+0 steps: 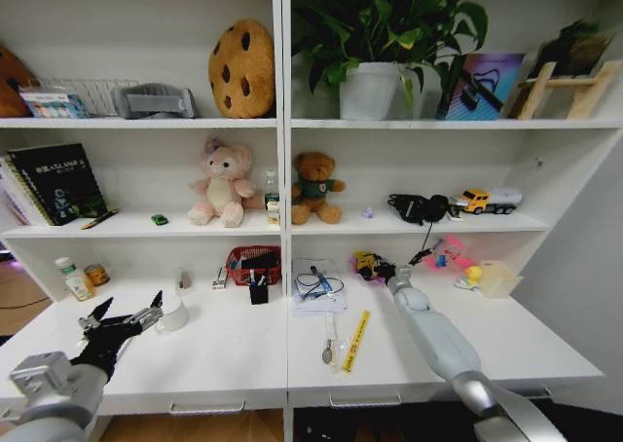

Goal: Organize the objects on the table.

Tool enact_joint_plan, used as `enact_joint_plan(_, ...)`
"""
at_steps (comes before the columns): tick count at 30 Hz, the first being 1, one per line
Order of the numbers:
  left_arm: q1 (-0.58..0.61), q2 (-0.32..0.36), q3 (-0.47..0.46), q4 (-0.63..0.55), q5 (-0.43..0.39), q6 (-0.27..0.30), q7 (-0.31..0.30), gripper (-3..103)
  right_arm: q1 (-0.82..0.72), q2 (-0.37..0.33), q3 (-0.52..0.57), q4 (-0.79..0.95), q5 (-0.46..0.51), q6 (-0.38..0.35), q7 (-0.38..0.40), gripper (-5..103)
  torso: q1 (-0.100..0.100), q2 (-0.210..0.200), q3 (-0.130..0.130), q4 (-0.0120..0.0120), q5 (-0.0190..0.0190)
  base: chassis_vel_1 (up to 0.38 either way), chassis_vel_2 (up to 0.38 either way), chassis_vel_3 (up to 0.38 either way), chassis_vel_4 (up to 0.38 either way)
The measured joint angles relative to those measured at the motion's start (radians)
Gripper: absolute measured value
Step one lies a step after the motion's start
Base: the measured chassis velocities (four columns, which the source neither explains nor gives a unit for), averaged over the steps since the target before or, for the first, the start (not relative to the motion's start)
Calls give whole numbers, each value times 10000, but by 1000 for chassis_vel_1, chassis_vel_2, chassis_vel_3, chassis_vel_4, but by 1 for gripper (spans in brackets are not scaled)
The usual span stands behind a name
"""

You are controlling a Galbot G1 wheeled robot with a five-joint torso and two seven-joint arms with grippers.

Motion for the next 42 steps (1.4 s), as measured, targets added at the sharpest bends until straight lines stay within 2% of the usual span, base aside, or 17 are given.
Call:
enact_joint_plan(2, 0, 0, 0, 0, 0, 0, 0, 100, 35, -19, 91, -44, -39, -31, -8, 0, 0, 0, -1, -1, -3, 0, 0, 0, 0)
enact_joint_plan(3, 0, 0, 0, 0, 0, 0, 0, 100, 50, -75, 128, -68, -45, -58, -7, 6, 0, 1, -1, -2, -3, 0, 0, 0, 0)
enact_joint_plan(4, 0, 0, 0, 0, 0, 0, 0, 100, 50, -75, 128, -68, -45, -58, -7, 6, 0, 1, -1, -2, -3, 0, 0, 0, 0)
enact_joint_plan(5, 0, 0, 0, 0, 0, 0, 0, 100, 47, -146, 157, -61, -45, -84, -7, 11, 0, 0, -1, -3, 0, 0, 0, 0, 0)
enact_joint_plan(6, 0, 0, 0, 0, 0, 0, 0, 100, 4, -251, 215, 47, -40, -128, 12, 22, 0, 1, -1, -4, -2, 0, 0, 0, 0)
enact_joint_plan(9, 0, 0, 0, 0, 0, 0, 0, 100, -70, -319, 267, 190, -32, -166, 44, 22, 0, 0, -1, -3, -2, 0, 0, 0, 0)
enact_joint_plan(11, 0, 0, -1, 0, 0, 0, -2, 100, -501, -637, 437, 910, 40, -335, 236, 38, 0, 1, -1, -1, -3, 0, 0, 0, 0)
enact_joint_plan(15, 0, 0, 0, 0, 0, 0, 1, 100, -1098, -993, 653, 1853, 131, -565, 477, 44, 0, 0, -1, 0, 2, 0, 0, 0, 0)
enact_joint_plan(17, 0, 0, 0, 1, -1, 1, 1, 100, -2507, -1642, 1130, 3813, 410, -992, 986, 60, 0, 1, -2, -4, -4, 0, 0, 0, 0)
enact_joint_plan(18, 0, 0, 0, 1, -1, 1, 1, 100, -2507, -1642, 1130, 3813, 410, -992, 986, 60, 0, 1, -2, -4, -4, 0, 0, 0, 0)
enact_joint_plan(20, 0, 0, -1, 0, 0, 0, 1, 100, -4371, -2148, 1960, 5804, 620, -1488, 1397, 71, -1, 1, -3, -6, 5, 0, 0, 0, 0)
enact_joint_plan(21, 0, 0, -1, 0, 0, 0, 1, 100, -4371, -2148, 1960, 5804, 620, -1488, 1397, 71, -1, 1, -3, -6, 5, 0, 0, 0, 0)
enact_joint_plan(24, -1, 0, -1, 0, 0, 0, 1, 100, -6464, -2422, 2912, 7860, 661, -1708, 1864, 82, -1, 2, -4, -7, -4, 0, 0, 0, 0)
enact_joint_plan(26, 0, 0, 0, 0, -1, 0, 1, 100, -7235, -2428, 3203, 8587, 655, -1741, 2051, 86, -2, 2, -4, -6, 0, 0, 0, 0, 0)
enact_joint_plan(29, 0, 0, -2, 0, -1, 0, 0, 100, -9723, -1940, 4362, 10934, 295, -1775, 2533, 99, -3, 3, -4, -3, -5, 0, 0, 0, 0)
enact_joint_plan(37, 0, 0, -1, 0, 0, 0, -3, 100, -12377, -886, 5423, 13596, -480, -1786, 2996, 100, -2, 3, -3, -4, -2, 0, 0, 0, 0)
enact_joint_plan(42, -1, 0, -1, 0, 0, 0, -2, 100, -12939, -436, 5833, 14130, -651, -1643, 3026, 100, -2, 3, -2, -3, -2, 0, 0, 0, 0)
